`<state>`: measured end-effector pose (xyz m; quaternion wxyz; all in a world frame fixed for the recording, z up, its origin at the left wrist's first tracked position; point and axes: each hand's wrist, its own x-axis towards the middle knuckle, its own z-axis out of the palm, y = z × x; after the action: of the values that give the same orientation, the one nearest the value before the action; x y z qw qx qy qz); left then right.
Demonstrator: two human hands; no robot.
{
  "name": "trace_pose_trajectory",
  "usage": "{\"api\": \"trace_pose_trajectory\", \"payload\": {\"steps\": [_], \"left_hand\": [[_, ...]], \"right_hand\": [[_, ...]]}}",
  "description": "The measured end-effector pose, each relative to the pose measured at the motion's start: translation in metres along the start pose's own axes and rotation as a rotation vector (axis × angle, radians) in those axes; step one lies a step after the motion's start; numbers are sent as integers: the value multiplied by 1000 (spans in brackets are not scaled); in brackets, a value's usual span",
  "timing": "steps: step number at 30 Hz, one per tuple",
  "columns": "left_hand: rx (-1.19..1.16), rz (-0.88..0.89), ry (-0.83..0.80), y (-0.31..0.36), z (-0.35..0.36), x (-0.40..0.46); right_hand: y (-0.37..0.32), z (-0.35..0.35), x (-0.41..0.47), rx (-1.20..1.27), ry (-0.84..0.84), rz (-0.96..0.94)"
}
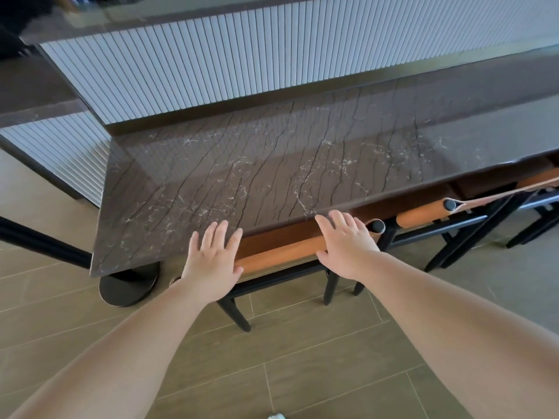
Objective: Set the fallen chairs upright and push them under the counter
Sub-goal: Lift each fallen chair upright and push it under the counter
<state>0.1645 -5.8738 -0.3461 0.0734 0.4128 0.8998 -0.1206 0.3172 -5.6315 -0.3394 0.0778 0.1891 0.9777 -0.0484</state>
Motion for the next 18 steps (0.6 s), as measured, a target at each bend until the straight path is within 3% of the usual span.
{"api": "trace_pose_trajectory", "payload": {"steps": [3,7,13,18], "left_hand": [[-444,131,29,17,-20,-16],[-1017,8,110,44,-53,-34],[-1632,-152,60,78,-101,-50],[-1877,-177,27,101,-119,-70]], "right_hand": [[-20,-15,-24,362,-41,140],[-45,-45,-47,926,-21,413],[-51,-86,-83,1377,191,519],[-21,-103,-122,1684,211,569]]}}
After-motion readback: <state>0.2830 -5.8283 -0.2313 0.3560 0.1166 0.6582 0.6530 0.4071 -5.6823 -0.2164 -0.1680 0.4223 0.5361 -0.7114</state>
